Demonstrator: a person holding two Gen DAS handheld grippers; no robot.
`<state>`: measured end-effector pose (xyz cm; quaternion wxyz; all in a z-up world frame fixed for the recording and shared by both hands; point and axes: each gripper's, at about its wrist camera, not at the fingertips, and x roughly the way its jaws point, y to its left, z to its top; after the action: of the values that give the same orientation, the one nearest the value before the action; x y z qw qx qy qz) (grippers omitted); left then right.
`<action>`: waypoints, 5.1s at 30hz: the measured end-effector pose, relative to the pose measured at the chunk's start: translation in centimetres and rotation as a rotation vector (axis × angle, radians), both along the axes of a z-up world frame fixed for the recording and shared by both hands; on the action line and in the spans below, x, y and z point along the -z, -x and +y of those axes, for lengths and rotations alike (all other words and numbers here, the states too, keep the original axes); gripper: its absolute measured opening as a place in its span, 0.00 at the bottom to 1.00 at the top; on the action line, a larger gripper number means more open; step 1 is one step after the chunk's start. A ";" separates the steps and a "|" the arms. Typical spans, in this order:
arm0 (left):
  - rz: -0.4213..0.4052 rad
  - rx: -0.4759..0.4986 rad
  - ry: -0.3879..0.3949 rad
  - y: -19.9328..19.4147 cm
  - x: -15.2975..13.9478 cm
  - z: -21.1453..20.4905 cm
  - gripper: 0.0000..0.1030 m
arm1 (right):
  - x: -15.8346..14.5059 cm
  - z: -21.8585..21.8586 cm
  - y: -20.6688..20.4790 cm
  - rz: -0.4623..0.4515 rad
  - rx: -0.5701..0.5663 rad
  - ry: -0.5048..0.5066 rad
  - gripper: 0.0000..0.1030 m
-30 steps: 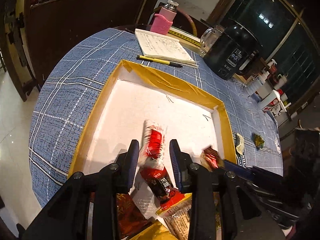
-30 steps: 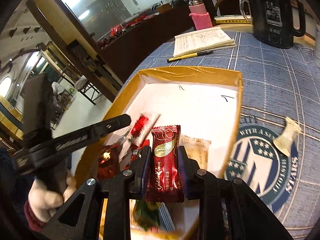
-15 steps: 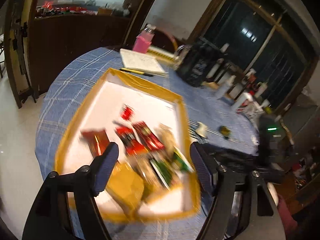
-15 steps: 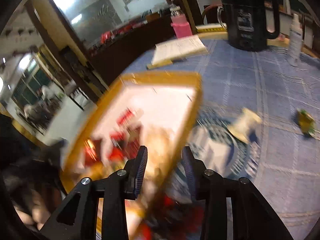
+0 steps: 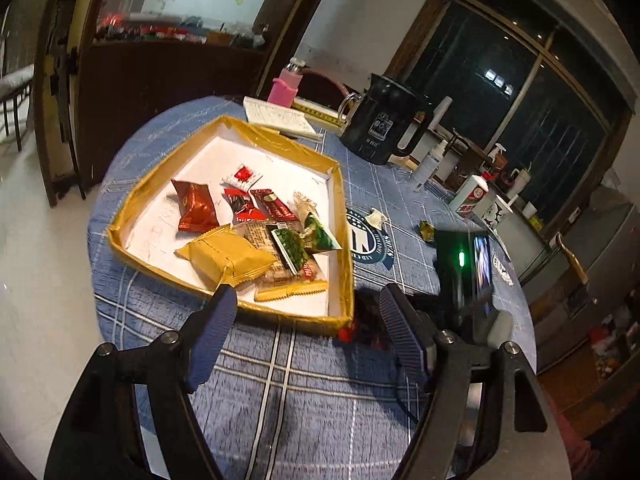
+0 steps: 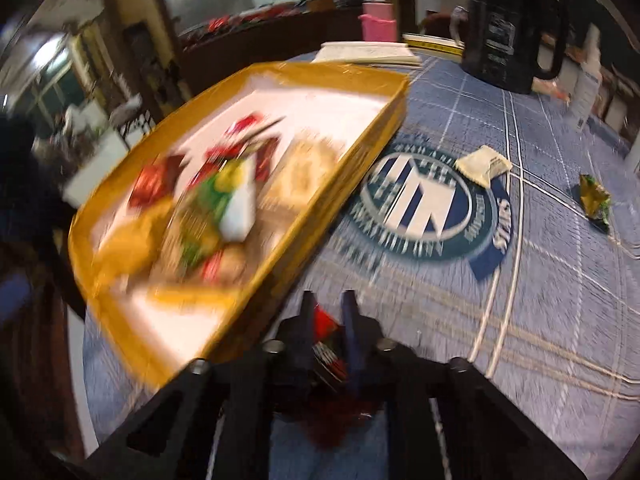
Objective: Organize snacks
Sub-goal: 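Grasp a red wrapped candy with the right tool, then grasp another red candy with the left tool while the right tool holds its candy, then move the left tool over the white tray and release its red candy, then grasp a further red candy with the left tool while the right tool holds its candy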
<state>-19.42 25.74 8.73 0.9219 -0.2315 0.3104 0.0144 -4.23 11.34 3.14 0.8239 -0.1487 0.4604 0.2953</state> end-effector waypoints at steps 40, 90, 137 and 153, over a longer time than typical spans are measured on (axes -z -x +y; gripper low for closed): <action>-0.002 0.443 -0.016 -3.0 3.2 -4.2 0.72 | -0.3 -10.8 6.8 0.014 0.294 -0.133 0.47; -0.098 0.216 -0.087 -2.7 -3.5 -2.0 0.20 | -12.8 -17.1 7.0 -0.214 0.159 -0.377 0.25; 0.043 0.209 -0.067 -9.3 -0.9 -0.1 0.15 | -8.3 -13.3 2.9 -0.041 0.110 -0.432 0.26; 0.048 0.344 0.043 -7.2 1.2 -1.5 0.33 | -2.2 -8.5 -0.4 0.043 0.182 -0.246 0.25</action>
<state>-12.19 24.25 7.50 0.8978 -0.1944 0.3677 -0.1448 -3.82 2.84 5.33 0.8492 0.0022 0.4499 0.2766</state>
